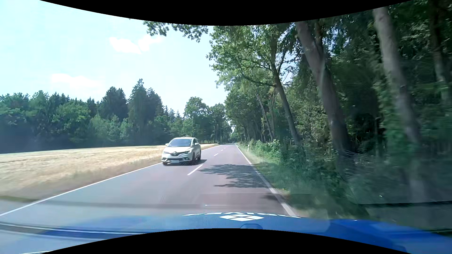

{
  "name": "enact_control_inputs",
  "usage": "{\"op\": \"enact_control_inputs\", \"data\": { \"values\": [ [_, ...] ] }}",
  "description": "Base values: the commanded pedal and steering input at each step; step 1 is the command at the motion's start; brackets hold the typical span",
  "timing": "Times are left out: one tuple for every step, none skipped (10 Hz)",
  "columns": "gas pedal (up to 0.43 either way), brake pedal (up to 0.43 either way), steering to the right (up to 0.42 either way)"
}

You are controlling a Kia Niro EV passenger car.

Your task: Follow the waypoints while adhering to traffic rules and regulations

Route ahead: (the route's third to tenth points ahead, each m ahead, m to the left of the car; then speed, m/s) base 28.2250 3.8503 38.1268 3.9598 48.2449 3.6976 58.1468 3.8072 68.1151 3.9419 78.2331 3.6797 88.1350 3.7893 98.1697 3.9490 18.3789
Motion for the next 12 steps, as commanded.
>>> {"op": "enact_control_inputs", "data": {
  "values": [
    [0.209, 0.0, -0.002],
    [0.209, 0.0, -0.002],
    [0.209, 0.0, -0.003],
    [0.209, 0.0, -0.004],
    [0.209, 0.0, -0.005],
    [0.209, 0.0, -0.005],
    [0.209, 0.0, -0.005],
    [0.209, 0.0, -0.005],
    [0.209, 0.0, -0.004],
    [0.209, 0.0, -0.004],
    [0.209, 0.0, -0.004],
    [0.197, 0.0, -0.004]
  ]
}}
